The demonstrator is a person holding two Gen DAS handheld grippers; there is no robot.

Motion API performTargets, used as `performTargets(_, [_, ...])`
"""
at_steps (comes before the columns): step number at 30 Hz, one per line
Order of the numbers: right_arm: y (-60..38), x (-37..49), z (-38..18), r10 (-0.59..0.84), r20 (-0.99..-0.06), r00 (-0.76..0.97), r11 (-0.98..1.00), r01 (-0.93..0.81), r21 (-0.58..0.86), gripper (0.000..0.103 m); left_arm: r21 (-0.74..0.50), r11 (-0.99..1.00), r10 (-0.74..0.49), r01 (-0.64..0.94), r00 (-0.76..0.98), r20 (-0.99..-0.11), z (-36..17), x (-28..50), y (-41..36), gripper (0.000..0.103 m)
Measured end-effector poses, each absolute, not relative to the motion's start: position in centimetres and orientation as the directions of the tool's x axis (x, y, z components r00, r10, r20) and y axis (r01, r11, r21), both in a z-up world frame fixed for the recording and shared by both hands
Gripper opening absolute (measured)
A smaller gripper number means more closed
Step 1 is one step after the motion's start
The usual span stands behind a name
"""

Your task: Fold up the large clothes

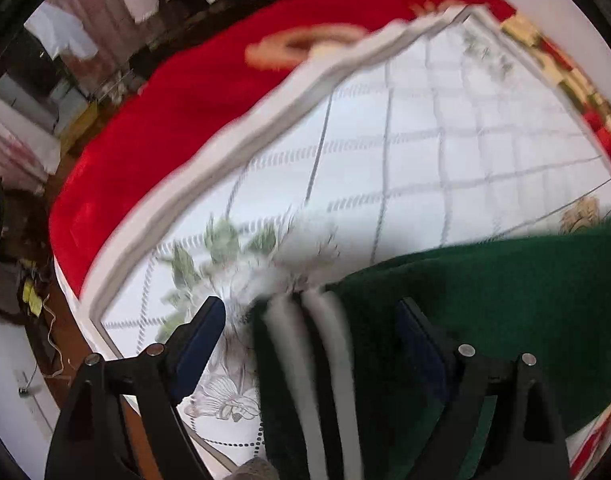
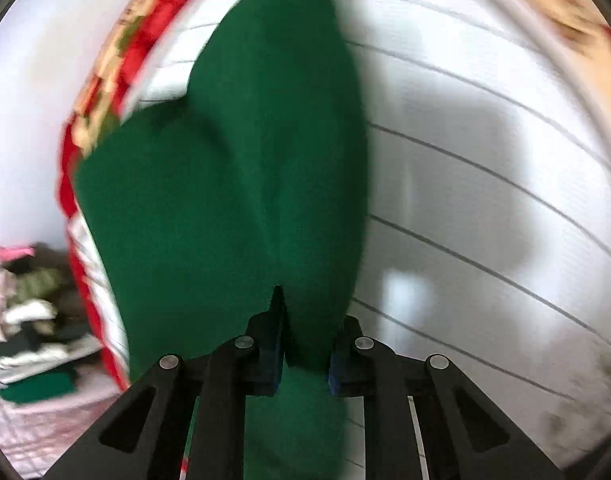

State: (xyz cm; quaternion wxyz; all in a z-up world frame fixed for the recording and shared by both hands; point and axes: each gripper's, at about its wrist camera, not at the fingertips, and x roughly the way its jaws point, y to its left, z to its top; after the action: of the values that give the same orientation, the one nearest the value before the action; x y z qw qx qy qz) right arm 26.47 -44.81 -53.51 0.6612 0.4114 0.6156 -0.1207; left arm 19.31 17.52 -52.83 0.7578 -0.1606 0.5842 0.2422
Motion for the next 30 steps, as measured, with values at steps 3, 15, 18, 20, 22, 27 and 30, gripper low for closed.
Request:
performTargets(3, [-46.5,20.6,-54.6,0.383,-0.923,0.04,0.667,0.679,0.307,0.03,0.008,0.827,0.183,-0.562,0.256,-0.949,-50.1,18.5,17.8,0.086])
performTargets(15, [-49.4,15.8,-50.1,0.414,-0.91,0.013,0.701,0.634,0.328,0.038,-0.058,0.813,0.063,-0.579,0.186,-0.98,-56.7,21.1,16.8,0.084])
performTargets(18, [-48.8,17.5,-46.2,0.294,-0.953,0.076,0.774,0.566,0.284,0.038,-0.005,0.828,0.111,-0.561,0.172,-0.979,-58.1,22.6,16.6,0.084])
performTargets(20, [-48.8,20.2,-44.7,0.23,-0.965,0.129,0.816,0.514,0.263,0.038,0.002,0.831,0.118,-0.557,0.173,-0.978,-58.3,23.1,16.6,0.085])
performTargets(22, [-45.8,24.5,-44.8,0.253,-0.958,0.133,0.861,0.421,0.285,0.038,0.01,0.835,0.127,-0.551,0.175,-0.976,-58.2,23.1,16.5,0.086])
performTargets(27, [-39.4,33.2,-50.1,0.286,-0.957,0.046,0.937,0.197,0.289,0.034,0.015,0.836,0.132,-0.548,0.175,-0.976,-57.8,22.5,16.6,0.087])
performTargets(30, [-37.8,36.9,-53.4,0.194,-0.98,0.052,0.962,0.184,0.201,0.034,0.009,0.836,0.128,-0.549,0.18,-0.975,-58.1,22.5,17.0,0.087])
